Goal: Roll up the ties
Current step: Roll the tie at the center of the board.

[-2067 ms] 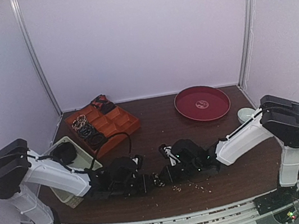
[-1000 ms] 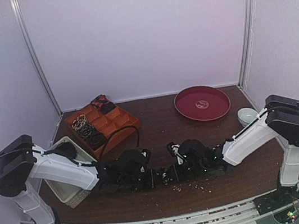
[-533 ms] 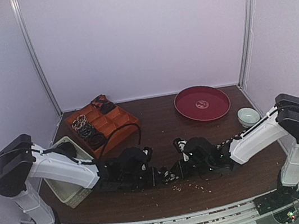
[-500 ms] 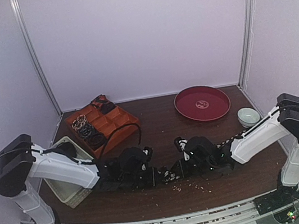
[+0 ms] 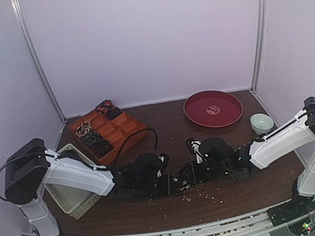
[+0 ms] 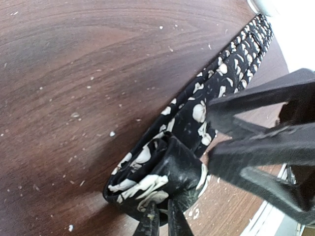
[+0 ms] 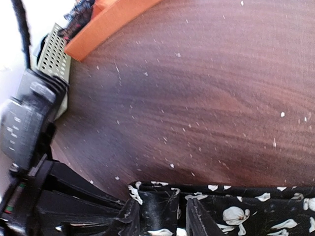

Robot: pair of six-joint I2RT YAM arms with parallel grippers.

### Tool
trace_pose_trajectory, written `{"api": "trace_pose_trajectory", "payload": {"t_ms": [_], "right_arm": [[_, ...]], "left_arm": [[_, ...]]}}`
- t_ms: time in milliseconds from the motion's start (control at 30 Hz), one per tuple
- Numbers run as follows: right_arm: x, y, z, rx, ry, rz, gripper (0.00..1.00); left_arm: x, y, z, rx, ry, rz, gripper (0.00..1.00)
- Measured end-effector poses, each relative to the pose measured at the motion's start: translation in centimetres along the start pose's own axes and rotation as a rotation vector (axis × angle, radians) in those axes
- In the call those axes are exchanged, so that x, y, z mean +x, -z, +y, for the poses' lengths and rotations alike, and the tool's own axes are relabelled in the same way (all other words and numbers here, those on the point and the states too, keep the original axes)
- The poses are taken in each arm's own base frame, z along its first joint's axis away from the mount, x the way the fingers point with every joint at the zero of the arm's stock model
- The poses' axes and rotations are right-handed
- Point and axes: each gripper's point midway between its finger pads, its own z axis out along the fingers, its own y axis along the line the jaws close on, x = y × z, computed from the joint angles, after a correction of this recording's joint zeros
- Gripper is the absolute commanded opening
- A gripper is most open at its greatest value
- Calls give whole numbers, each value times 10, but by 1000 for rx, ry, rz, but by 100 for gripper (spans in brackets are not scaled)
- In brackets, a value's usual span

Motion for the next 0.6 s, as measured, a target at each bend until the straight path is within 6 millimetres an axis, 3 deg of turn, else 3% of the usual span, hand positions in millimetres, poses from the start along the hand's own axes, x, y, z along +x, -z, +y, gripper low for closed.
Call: {"api": "trace_pose_trajectory", "payload": {"t_ms": [200, 367, 600], "right_arm": [[15, -6, -9, 28, 1, 54, 31], [29, -13, -18, 47, 3, 103, 23], [32, -14, -14, 26, -33, 120, 20]], "left_arm": [[-1, -3, -4, 16, -8, 2, 9], [0, -3, -6, 28, -9, 8, 10], [2, 1, 0, 22, 7, -1, 12]]}}
